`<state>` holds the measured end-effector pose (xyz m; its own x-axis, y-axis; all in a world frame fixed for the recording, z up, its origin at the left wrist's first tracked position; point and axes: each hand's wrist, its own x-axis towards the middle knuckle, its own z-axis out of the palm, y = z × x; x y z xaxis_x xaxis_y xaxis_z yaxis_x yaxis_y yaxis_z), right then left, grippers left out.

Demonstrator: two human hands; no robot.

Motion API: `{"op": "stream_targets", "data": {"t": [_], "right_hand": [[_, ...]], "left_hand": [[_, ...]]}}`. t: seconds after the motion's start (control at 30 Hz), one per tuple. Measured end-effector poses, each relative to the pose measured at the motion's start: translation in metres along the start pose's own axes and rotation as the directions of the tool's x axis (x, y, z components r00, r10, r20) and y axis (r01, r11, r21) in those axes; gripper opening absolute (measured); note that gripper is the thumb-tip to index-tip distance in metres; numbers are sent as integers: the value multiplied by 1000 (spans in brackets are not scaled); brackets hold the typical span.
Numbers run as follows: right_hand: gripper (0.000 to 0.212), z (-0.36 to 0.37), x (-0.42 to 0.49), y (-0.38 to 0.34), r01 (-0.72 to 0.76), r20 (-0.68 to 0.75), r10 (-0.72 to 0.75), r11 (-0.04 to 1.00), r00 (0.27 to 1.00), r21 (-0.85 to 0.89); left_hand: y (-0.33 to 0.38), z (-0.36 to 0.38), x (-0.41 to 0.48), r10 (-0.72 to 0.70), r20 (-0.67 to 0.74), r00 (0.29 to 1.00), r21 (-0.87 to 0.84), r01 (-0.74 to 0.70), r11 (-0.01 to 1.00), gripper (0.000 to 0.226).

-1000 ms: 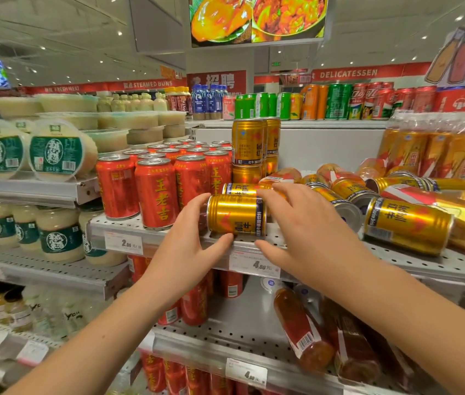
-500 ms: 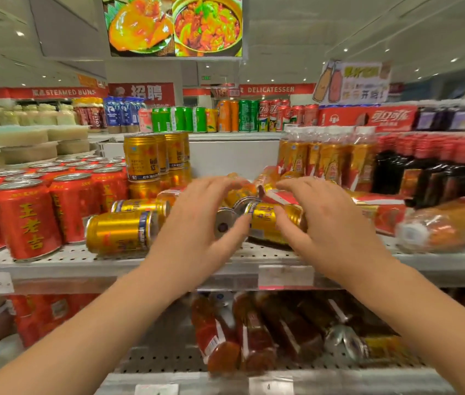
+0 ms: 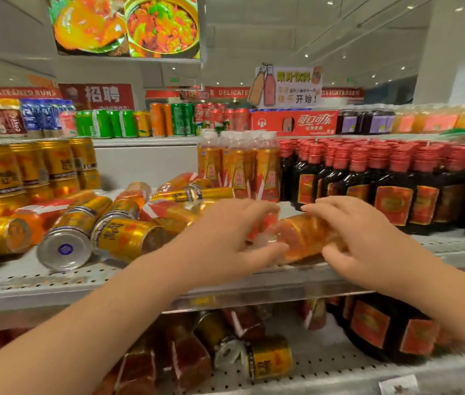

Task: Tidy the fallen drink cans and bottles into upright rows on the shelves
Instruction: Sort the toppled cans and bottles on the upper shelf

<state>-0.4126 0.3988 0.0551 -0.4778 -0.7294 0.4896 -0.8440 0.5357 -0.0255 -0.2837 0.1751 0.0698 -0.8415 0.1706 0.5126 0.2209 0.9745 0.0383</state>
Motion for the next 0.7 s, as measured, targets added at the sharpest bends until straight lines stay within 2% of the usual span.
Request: {"op": "stream_targets", "data": {"t": [0.07,0.17,0.27,0.4,0.47,0.57,0.7], "right_hand": [[70,3,-5,21,28,51,-25,997,998,-66],[77,9,-8,41,103,77,-96,990,992,-93],[81,10,-3,47,145,37,-143,989,989,-37],[86,13,11,50,197,34,-197,980,980,13],[88,15,16,53,191,56,-193,981,980,42],[87,15,20,57,187,58,-189,982,980,37],[85,14,23,50,161,25,-160,986,987,-37]], "left_hand": [[12,7,17,-9,70,998,6,8,1000,57],[5,4,36,-116,75,990,-34,119,992,54],[-17,-4,51,-232,136,963,124,215,969,61],[-37,-8,70,-368,434,822,380,203,902,83],[-40,-7,77,-399,493,773,455,162,876,86],[-46,-3,86,-365,495,788,468,112,877,75],[-56,8,99,-276,451,848,359,111,927,57]]}}
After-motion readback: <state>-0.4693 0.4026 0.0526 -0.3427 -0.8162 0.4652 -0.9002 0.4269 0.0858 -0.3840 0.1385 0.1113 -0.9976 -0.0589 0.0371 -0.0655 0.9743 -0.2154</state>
